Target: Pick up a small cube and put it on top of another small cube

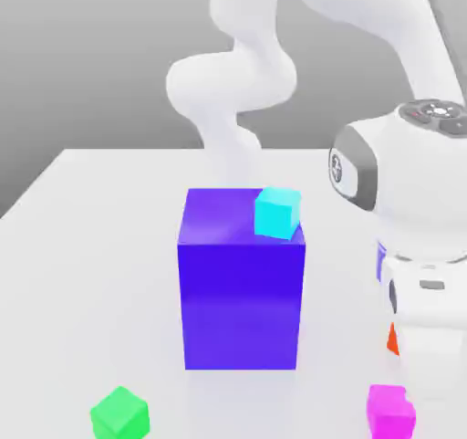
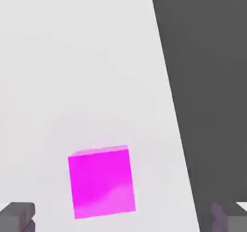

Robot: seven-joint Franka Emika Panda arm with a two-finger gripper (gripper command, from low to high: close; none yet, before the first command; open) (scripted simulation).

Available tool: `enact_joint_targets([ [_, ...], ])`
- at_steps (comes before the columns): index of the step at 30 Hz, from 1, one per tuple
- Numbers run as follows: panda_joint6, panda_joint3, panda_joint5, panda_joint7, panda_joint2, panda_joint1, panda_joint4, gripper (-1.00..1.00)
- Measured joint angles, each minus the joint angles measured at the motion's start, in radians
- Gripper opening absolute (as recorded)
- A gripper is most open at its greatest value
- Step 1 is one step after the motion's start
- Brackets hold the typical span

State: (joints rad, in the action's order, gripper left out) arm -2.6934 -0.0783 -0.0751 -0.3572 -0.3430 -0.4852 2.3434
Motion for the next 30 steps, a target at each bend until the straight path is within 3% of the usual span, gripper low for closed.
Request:
enact_joint_targets([
  [3, -0.083, 0.014, -0.002, -0.015, -0.11, 0.008, -0.02, 0.0],
  [4, -0.106, 0.019, -0.006, -0.018, -0.14, 0.012, -0.026, -1.0],
  [11, -0.106, 0.019, -0.005, -0.019, -0.143, 0.012, -0.027, -1.0],
  [15, -0.007, 0.003, 0.015, -0.004, -0.017, 0.001, 0.0, -1.0],
  [26, 0.101, -0.21, -0.035, -0.25, 0.125, 0.312, 0.044, -1.0],
  [30, 0.035, -0.224, -0.119, -0.368, 0.036, 0.43, 0.029, -1.0],
])
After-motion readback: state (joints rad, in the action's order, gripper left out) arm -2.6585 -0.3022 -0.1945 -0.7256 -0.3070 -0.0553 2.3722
